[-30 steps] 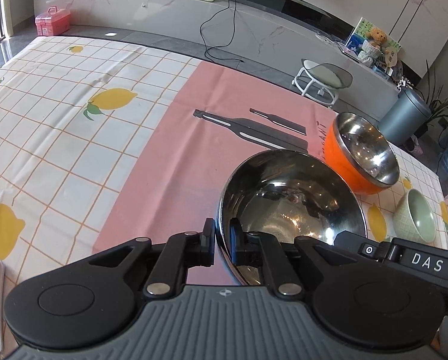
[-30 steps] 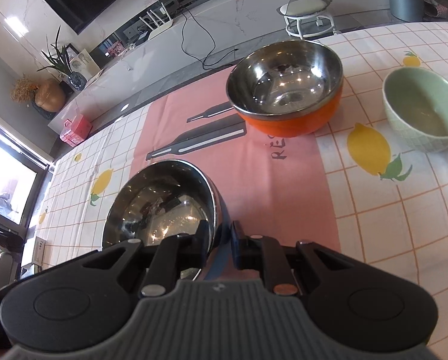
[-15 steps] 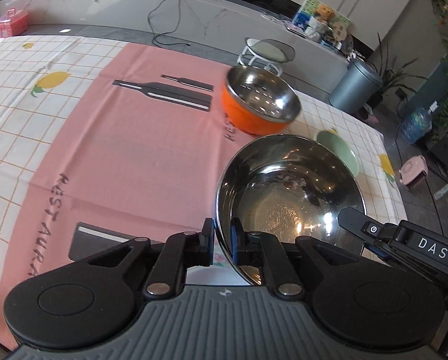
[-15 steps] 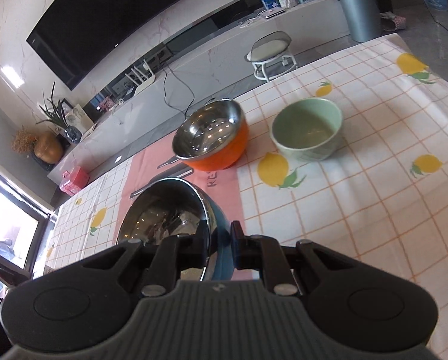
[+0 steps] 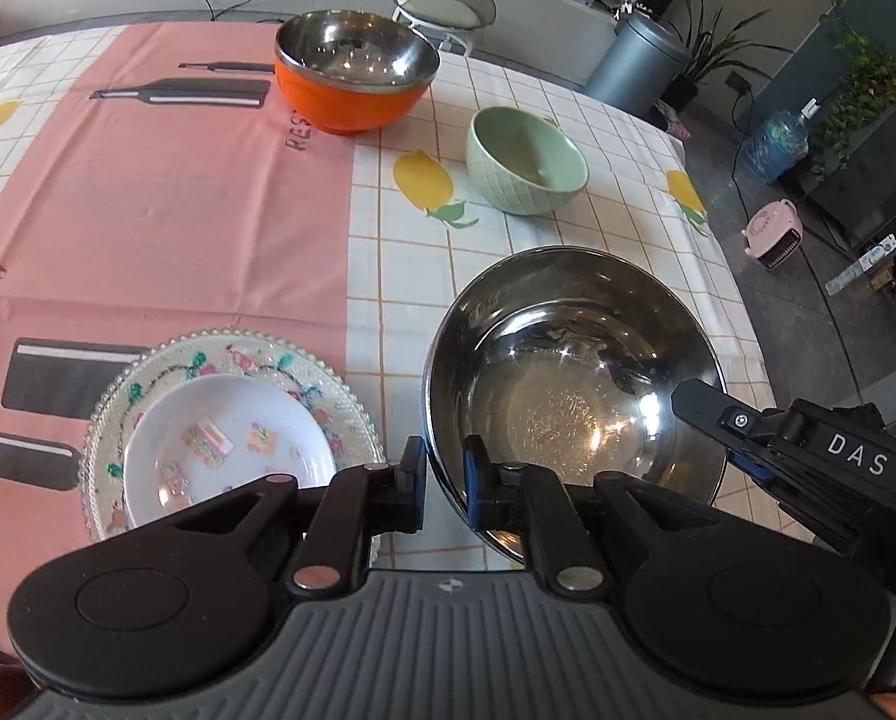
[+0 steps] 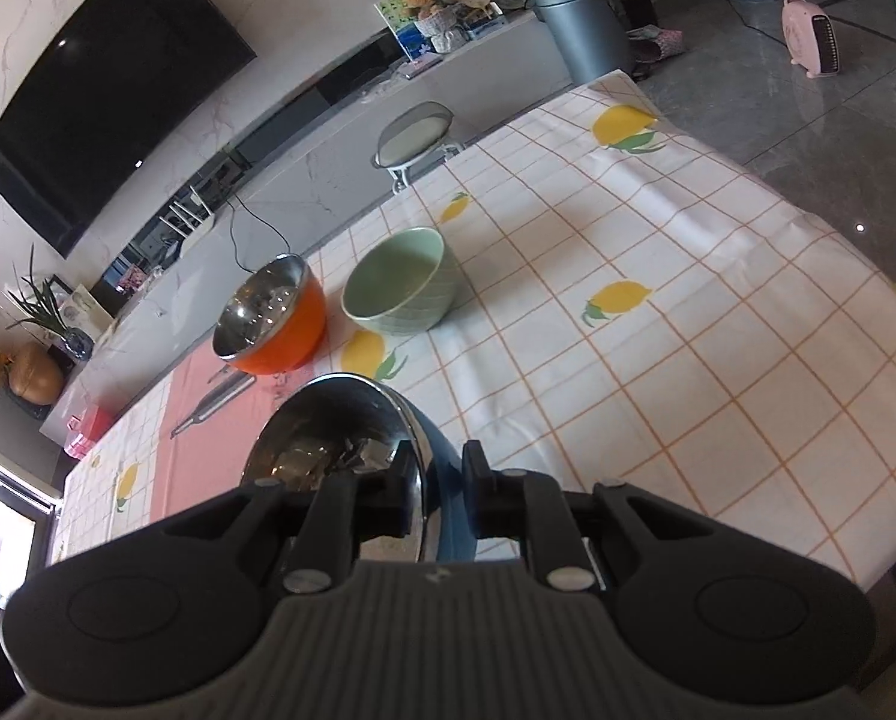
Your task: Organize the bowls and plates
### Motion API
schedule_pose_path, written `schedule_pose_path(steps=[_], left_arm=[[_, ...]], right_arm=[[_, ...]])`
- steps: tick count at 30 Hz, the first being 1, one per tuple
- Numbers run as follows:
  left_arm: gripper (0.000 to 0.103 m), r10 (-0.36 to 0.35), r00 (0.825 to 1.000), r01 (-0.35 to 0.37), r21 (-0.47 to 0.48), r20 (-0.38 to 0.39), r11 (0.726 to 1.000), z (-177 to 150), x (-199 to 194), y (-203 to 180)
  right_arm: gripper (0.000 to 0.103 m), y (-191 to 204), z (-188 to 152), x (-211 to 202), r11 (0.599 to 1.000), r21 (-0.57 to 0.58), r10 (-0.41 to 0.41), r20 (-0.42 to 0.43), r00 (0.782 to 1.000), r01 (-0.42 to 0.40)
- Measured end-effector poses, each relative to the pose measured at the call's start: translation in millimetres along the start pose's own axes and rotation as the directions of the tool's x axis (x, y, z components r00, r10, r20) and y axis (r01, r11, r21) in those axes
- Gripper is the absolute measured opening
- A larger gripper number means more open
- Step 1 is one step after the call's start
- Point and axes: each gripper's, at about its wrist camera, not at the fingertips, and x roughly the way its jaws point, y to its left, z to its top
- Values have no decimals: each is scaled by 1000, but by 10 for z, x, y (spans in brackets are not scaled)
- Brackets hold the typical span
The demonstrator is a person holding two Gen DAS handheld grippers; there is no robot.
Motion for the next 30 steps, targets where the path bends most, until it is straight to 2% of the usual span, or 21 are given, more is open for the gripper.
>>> schedule_pose_path(steps=[4, 8, 12, 17, 23, 30], left_arm=[[15, 2, 999, -2, -13, -36, 1000, -66, 55, -26], [15, 5, 999, -6, -19, -51, 1000, -90, 77, -30], [16, -6, 998, 5, -7, -67, 1000, -128, 98, -82], [16, -16, 996, 14, -27, -92, 1000, -174, 159, -90], [16, -10, 996, 7, -26, -93, 1000, -166, 201, -107], [18, 2, 998, -1, 18, -60, 1000, -180, 199, -155]], right_arm=[[14, -78, 25, 43, 999, 2, -34, -56, 998, 34], [14, -24, 0, 107, 995, -75, -75, -99, 992, 68], [14, 4, -16, 125, 987, -118, -120, -91, 989, 109], [14, -70, 15, 157, 986, -106, -138, -112, 984, 126], [14, -48, 10, 246, 980, -126, -172, -134, 976, 155], [17, -47, 5, 298, 975, -134, -196, -150, 969, 176]])
